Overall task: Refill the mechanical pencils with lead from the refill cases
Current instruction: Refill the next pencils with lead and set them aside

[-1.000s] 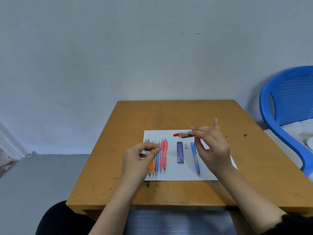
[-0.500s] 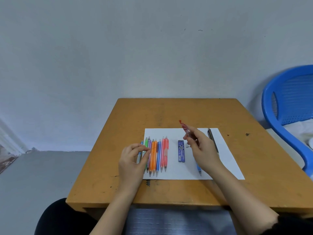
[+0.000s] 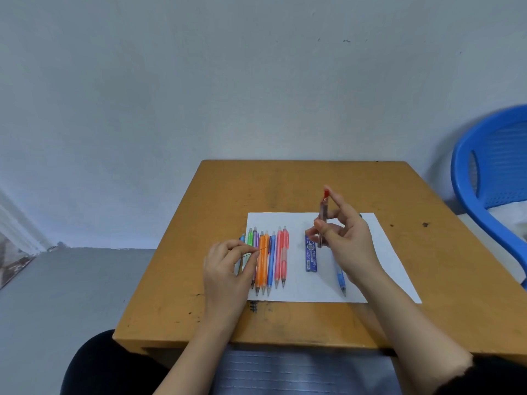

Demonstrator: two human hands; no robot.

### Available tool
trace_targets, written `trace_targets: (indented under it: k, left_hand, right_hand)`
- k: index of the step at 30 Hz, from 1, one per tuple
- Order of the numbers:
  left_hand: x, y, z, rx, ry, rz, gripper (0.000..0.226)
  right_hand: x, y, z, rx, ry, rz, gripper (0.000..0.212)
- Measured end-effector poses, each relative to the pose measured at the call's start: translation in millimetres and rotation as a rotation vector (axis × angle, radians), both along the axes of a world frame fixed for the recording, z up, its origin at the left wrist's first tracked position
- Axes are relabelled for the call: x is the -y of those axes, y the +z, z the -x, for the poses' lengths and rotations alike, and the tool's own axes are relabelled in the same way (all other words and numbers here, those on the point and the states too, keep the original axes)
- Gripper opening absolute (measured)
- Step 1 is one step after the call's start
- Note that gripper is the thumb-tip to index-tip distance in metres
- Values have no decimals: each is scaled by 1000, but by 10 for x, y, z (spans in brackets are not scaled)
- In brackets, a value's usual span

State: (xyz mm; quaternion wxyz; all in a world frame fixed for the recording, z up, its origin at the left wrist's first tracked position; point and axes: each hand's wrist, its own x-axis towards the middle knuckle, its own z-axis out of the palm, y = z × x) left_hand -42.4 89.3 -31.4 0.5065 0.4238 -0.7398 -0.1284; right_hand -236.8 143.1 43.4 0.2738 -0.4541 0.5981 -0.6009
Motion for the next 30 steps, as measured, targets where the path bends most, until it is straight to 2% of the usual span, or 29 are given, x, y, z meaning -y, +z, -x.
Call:
trace_targets:
  k: [3,9,13,18,26,30]
  left_hand:
    - [21,-28,2,27,28,33,14]
    - [19,-9,1,35,25,50,31]
    - [22,-6,1,37,29,54,31]
    - [29,-6,3,34,27,66,31]
    - [7,19,3,25,29,55,30]
    - [5,12,2,27,32,51,31]
  right_hand:
    - [14,14,8,-2,-6,4,60]
    - [26,21,32,-7,4,45,44]
    - [17,13,32,-22,21,56,40]
    - [36,30,53,-197,1,43,39]
    - [112,10,101,-132,11,31,44]
    - [114,-16,72,-230,12,-49,38]
